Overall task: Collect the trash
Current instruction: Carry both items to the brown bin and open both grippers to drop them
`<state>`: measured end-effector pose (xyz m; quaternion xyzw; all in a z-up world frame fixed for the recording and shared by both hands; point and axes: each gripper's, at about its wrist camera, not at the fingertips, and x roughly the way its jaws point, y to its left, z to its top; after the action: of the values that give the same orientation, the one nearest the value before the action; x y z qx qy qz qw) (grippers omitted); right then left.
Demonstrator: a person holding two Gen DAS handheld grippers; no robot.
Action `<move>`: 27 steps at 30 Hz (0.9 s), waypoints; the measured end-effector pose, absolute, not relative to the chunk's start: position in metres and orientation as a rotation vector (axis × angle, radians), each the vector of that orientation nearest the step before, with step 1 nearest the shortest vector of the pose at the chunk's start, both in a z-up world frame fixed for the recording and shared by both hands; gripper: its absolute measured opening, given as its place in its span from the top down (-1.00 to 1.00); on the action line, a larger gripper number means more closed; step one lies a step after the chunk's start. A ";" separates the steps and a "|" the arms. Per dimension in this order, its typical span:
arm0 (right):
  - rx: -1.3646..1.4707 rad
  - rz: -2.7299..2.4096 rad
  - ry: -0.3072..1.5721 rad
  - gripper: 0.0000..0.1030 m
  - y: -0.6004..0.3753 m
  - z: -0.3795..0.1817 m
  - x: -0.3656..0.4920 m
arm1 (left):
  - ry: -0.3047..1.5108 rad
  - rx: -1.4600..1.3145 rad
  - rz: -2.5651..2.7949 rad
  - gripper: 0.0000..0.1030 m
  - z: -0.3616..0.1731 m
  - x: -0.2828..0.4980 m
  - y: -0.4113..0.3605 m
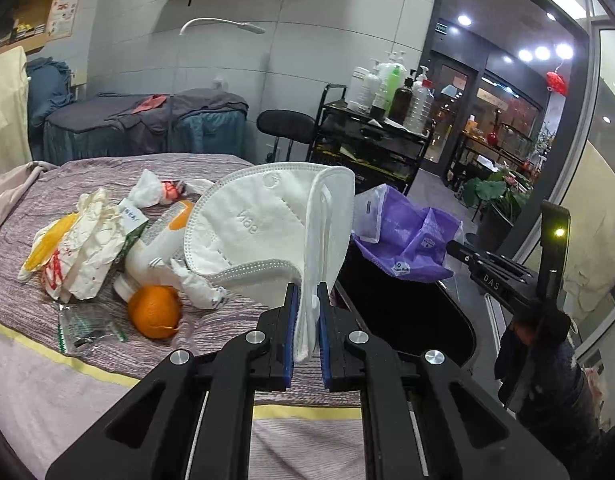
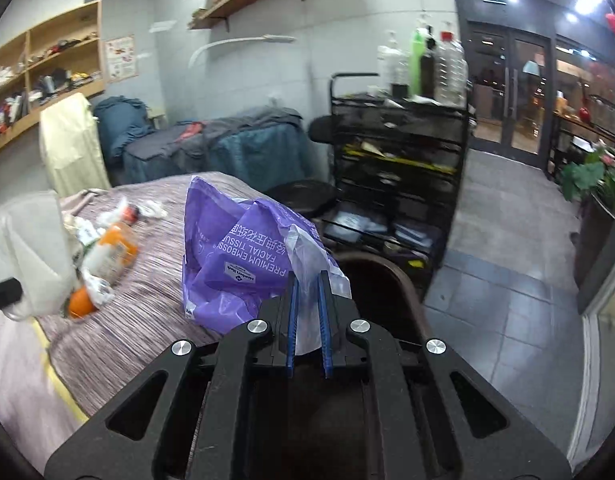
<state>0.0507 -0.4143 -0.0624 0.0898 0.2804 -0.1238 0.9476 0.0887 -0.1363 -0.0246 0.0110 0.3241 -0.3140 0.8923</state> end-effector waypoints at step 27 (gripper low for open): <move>0.227 -0.464 0.599 -0.47 -0.436 -0.096 0.025 | 0.827 0.124 -0.871 0.81 -0.045 0.106 -0.246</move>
<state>0.0247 -0.4363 -0.0957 0.1107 0.2916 -0.2258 0.9229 0.1055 -0.2464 -0.0445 0.0584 0.3887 -0.4095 0.8233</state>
